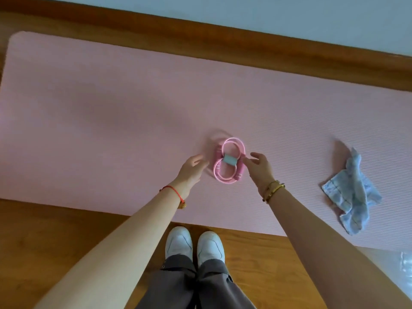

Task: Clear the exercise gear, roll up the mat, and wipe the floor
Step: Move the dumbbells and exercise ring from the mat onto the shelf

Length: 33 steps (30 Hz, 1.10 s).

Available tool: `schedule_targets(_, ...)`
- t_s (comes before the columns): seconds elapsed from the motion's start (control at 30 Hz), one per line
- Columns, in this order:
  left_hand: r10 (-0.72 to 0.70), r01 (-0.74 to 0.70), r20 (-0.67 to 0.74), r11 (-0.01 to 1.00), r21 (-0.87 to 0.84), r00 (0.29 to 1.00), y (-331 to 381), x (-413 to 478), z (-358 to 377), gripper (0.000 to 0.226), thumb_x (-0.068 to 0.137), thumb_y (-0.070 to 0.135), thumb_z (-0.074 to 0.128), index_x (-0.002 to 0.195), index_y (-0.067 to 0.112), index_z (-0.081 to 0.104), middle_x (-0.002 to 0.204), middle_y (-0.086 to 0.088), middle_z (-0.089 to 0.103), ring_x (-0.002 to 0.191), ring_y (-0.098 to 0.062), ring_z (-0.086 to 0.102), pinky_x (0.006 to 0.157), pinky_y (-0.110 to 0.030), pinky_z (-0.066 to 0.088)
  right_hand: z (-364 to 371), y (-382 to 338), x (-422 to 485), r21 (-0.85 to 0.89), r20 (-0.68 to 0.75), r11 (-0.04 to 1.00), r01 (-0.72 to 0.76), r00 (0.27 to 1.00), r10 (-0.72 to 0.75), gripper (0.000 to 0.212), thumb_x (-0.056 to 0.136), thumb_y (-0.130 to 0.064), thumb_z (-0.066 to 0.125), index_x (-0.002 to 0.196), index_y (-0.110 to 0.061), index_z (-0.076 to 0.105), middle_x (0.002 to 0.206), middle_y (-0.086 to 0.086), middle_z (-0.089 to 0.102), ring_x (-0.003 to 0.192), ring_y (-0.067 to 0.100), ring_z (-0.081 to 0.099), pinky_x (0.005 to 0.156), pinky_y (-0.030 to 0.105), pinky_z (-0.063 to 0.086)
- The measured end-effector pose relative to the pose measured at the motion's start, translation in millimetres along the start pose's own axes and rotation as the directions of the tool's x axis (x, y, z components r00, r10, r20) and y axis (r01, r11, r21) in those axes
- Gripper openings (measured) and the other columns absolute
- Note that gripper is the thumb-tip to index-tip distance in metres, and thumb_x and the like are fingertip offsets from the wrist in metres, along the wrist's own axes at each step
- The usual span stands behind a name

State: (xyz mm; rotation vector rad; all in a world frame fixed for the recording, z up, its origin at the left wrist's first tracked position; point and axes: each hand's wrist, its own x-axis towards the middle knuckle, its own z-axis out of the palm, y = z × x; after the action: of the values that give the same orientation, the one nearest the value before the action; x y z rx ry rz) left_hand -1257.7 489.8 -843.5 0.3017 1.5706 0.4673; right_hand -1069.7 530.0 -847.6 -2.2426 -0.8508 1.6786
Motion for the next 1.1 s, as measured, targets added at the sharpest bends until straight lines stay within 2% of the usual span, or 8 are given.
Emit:
schedule_targets(0.13, -0.031, 0.031, 0.013, 0.998, 0.046, 0.999, -30.9, 63.8, 13.4, 0.062, 0.096, 0.022, 0.062, 0.152, 0.014, 0.036, 0.154, -0.006, 0.041, 0.139, -0.025, 0.043, 0.107, -0.038, 0.04, 25.5, 37.6, 58.3, -0.111, -0.096, 0.994, -0.02, 0.995, 0.009, 0.064, 0.087, -0.017, 0.069, 0.142, -0.005, 0.039, 0.137, 0.016, 0.047, 0.104, 0.022, 0.05, 0.073, 0.027, 0.043)
schedule_targets(0.3, 0.011, -0.008, -0.027, 0.997, 0.077, 1.0, -48.9, 115.1, 30.5, 0.061, 0.084, 0.013, 0.072, 0.14, 0.008, 0.048, 0.139, -0.013, 0.057, 0.12, -0.024, 0.057, 0.097, -0.034, 0.045, 51.0, 71.1, 95.8, -0.295, -0.221, 0.955, -0.015, 0.974, -0.053, 0.06, 0.075, -0.011, 0.075, 0.125, 0.002, 0.044, 0.127, 0.022, 0.045, 0.117, 0.04, 0.047, 0.102, 0.046, 0.04)
schedule_targets(0.5, 0.063, -0.049, -0.141, 0.994, 0.098, 0.988, -59.2, 135.2, 27.9, 0.043, 0.079, 0.011, 0.078, 0.119, 0.012, 0.061, 0.107, -0.005, 0.065, 0.097, -0.018, 0.06, 0.097, -0.042, 0.052, 52.0, 76.9, 111.0, -0.314, -0.253, 0.947, 0.062, 0.956, -0.146, 0.045, 0.07, -0.001, 0.069, 0.108, 0.001, 0.046, 0.113, 0.02, 0.052, 0.099, 0.036, 0.054, 0.089, 0.047, 0.047)
schedule_targets(0.67, 0.091, -0.089, -0.001, 0.982, 0.167, 0.996, -49.0, 130.1, 25.8, 0.03, 0.082, 0.002, 0.074, 0.111, 0.009, 0.068, 0.116, -0.01, 0.072, 0.104, -0.024, 0.067, 0.098, -0.04, 0.053, 55.4, 67.9, 102.0, -0.354, -0.187, 0.928, 0.115, 0.964, -0.191, 0.04, 0.069, -0.006, 0.07, 0.098, -0.009, 0.043, 0.098, 0.009, 0.052, 0.082, 0.036, 0.061, 0.068, 0.049, 0.055)
schedule_targets(0.73, 0.084, -0.085, 0.011, 0.991, 0.103, 0.996, -42.4, 125.8, 28.4, 0.037, 0.084, 0.0, 0.072, 0.119, 0.004, 0.062, 0.118, -0.01, 0.069, 0.106, -0.026, 0.067, 0.092, -0.037, 0.055, 57.8, 62.6, 96.9, -0.357, -0.184, 0.925, 0.127, 0.962, -0.203, 0.039, 0.074, -0.007, 0.07, 0.101, -0.008, 0.042, 0.092, 0.011, 0.058, 0.075, 0.032, 0.061, 0.062, 0.04, 0.052)
schedule_targets(0.83, 0.102, -0.102, -0.029, 0.995, -0.003, 0.994, -28.4, 115.9, 28.3, 0.021, 0.093, 0.008, 0.066, 0.111, 0.012, 0.057, 0.119, -0.01, 0.064, 0.098, -0.02, 0.062, 0.081, -0.027, 0.054, 58.6, 49.3, 86.8, -0.314, -0.204, 0.936, 0.158, 0.952, -0.229, 0.034, 0.083, -0.009, 0.065, 0.109, -0.009, 0.043, 0.085, 0.01, 0.062, 0.073, 0.032, 0.061, 0.064, 0.039, 0.052)
schedule_targets(0.93, 0.123, -0.123, -0.012, 0.992, -0.036, 0.992, -9.7, 93.4, 17.4, 0.043, 0.087, 0.017, 0.076, 0.123, 0.012, 0.053, 0.114, -0.002, 0.064, 0.092, -0.013, 0.063, 0.068, -0.02, 0.05, 53.5, 25.7, 62.6, -0.263, -0.169, 0.938, 0.224, 0.947, -0.273, 0.037, 0.078, -0.002, 0.064, 0.107, -0.013, 0.043, 0.08, 0.001, 0.057, 0.066, 0.024, 0.06, 0.057, 0.036, 0.053)
schedule_targets(1.1, 0.187, -0.191, -0.044, 0.975, -0.117, 0.981, 30.6, 32.6, -12.1, 0.049, 0.085, 0.019, 0.078, 0.126, 0.011, 0.054, 0.122, -0.008, 0.065, 0.106, -0.025, 0.066, 0.079, -0.028, 0.054, 44.9, -33.8, 3.0, -0.199, -0.108, 0.924, 0.327, 0.929, -0.353, 0.04, 0.078, 0.0, 0.066, 0.108, -0.013, 0.043, 0.089, 0.004, 0.059, 0.071, 0.022, 0.059, 0.062, 0.04, 0.056)
